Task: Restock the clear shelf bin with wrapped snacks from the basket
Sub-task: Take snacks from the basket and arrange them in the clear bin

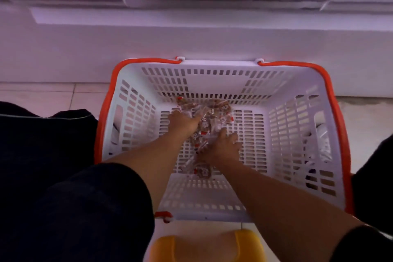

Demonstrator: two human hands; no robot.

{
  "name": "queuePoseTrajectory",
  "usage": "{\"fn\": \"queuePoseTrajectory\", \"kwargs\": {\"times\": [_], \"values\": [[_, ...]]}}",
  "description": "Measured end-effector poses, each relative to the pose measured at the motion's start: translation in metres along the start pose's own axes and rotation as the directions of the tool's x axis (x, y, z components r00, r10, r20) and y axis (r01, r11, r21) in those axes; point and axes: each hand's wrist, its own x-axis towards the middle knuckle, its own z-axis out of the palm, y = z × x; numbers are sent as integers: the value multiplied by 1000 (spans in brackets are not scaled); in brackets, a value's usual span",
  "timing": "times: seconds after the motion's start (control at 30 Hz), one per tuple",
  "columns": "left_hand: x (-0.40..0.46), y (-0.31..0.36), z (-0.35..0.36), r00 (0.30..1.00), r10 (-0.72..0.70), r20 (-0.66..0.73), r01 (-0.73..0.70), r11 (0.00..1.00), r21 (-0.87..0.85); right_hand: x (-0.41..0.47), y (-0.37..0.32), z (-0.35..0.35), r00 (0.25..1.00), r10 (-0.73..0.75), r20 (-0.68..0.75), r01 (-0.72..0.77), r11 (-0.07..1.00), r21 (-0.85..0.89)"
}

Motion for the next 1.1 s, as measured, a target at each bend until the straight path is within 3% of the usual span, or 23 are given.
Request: {"fn": "queuePoseTrajectory", "kwargs": {"times": [0.07, 0.13, 0.2, 0.33, 0.4, 0.47, 0.57, 0.7, 0.83, 0.97, 1.1], "values": [[10, 5, 5, 999, -21, -27, 21, 999, 30, 0, -6, 9, 991, -127, -48, 120, 984, -128], [18, 8, 7, 995, -75, -66, 72, 996, -48, 8, -3, 8, 987, -157, -42, 157, 988, -12], [22, 8, 10, 994, -55, -95, 39, 986, -162, 20, 6, -5, 994, -104, 35, 98, 985, 145], [22, 3, 15, 996, 25, -81, -48, 953, -299, 41, 22, -33, 972, -98, 213, 55, 979, 197], [20, 1, 16, 998, 43, -52, -57, 953, -299, 44, 25, -40, 954, -169, 247, 130, 977, 166], [17, -1, 16, 997, 66, -39, -75, 952, -296, 47, 30, -40, 959, -170, 226, 114, 964, 241], [9, -5, 11, 995, 101, -20, -103, 959, -263, 38, 32, -42, 959, -43, 281, -71, 921, 383], [-7, -14, -3, 995, 57, 81, -45, 989, -142, 25, 42, -50, 944, -90, 318, -56, 905, 422], [-30, -28, -14, 972, 37, 232, -7, 991, -130, 12, 49, -58, 946, -76, 314, -67, 904, 422], [-53, -34, -28, 901, -31, 432, 104, 984, -144, -1, 56, -68, 944, -22, 330, -100, 933, 346], [-76, -37, -44, 866, 11, 500, 123, 965, -233, -20, 63, -80, 959, 1, 284, -90, 949, 301]]}}
